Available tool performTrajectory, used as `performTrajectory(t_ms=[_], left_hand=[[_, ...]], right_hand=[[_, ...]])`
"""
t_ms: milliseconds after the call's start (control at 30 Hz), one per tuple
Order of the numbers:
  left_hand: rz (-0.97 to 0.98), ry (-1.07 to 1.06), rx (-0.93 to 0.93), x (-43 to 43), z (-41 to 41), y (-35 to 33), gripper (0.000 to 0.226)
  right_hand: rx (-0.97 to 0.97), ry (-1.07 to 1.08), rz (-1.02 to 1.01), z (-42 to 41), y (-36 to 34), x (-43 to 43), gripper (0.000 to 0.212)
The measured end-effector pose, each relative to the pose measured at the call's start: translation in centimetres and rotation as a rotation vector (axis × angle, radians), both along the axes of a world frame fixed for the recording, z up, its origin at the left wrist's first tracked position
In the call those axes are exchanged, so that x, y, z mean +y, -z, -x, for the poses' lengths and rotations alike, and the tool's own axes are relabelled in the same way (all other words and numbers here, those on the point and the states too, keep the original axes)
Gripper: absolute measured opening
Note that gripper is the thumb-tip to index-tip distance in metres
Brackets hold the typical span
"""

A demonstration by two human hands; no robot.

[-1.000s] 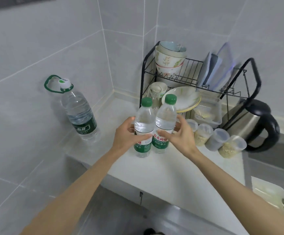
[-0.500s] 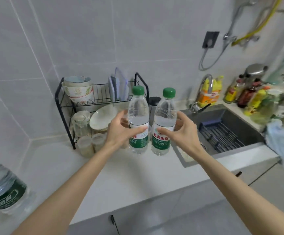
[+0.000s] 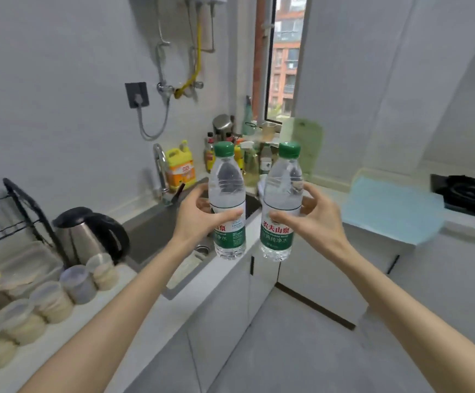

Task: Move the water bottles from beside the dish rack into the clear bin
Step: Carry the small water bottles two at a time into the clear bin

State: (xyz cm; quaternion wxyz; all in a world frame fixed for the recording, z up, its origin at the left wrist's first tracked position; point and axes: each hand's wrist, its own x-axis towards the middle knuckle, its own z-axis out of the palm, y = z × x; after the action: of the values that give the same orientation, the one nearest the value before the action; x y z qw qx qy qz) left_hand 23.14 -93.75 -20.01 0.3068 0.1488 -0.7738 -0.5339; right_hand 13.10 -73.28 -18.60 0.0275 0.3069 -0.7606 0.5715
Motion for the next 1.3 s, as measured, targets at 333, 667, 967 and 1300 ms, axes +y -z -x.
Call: performTrajectory(t_ms=[333, 667, 967, 1300], left_hand=[[-0.021, 0.333, 0.028, 20.5, 19.3, -1.4, 0.091], [-0.048, 0.668, 0.031, 40.2, 32.9, -3.1, 0.068], [-0.003, 0.922, 0.042, 55.8, 43.6, -3.4, 0.064], [-0.018, 1.138, 0.056, 72.6, 57.9, -4.1, 0.068]], right_hand=[[0.005, 0.312, 0.018, 12.9, -1.4, 22.9, 0.077], [0.059, 0.629, 0.017, 19.3, -2.9, 42.9, 0.070], [0.048, 0.883, 0.047, 24.2, -3.6, 56.8, 0.055], [0.056, 1.103, 0.032, 33.0, -4.9, 71.1, 0.071]])
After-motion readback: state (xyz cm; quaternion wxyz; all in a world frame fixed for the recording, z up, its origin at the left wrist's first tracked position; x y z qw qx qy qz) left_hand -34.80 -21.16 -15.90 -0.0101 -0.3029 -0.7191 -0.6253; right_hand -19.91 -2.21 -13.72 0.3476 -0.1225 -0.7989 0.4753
